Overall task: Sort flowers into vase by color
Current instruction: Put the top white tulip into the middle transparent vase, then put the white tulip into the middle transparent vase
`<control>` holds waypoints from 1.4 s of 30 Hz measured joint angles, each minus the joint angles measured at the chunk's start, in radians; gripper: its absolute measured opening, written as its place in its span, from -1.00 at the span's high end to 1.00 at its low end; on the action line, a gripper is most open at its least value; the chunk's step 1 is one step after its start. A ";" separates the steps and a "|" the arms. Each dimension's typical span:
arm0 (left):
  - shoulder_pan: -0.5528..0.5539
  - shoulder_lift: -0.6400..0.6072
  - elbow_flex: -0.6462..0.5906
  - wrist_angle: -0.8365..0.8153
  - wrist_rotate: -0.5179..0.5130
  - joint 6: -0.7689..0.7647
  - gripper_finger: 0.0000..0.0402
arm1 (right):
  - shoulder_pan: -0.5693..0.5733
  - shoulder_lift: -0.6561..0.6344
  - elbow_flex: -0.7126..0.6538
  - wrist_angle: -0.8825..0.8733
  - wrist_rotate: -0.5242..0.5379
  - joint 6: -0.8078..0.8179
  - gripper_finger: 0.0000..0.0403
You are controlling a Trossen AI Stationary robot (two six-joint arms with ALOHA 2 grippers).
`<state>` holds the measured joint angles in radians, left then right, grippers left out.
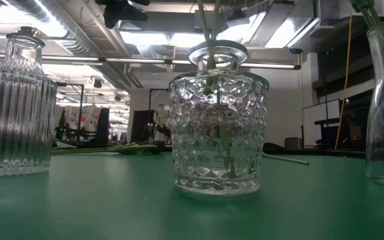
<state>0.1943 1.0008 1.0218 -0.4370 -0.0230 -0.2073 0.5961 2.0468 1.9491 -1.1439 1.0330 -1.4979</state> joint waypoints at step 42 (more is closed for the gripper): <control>0.001 0.000 0.000 0.001 -0.026 0.048 0.00 | 0.052 -0.018 0.056 0.096 0.378 0.272 -0.24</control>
<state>0.1951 1.0008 1.0218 -0.4362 -0.0494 -0.1589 0.6476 2.0285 2.0051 -1.0482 1.4112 -1.2259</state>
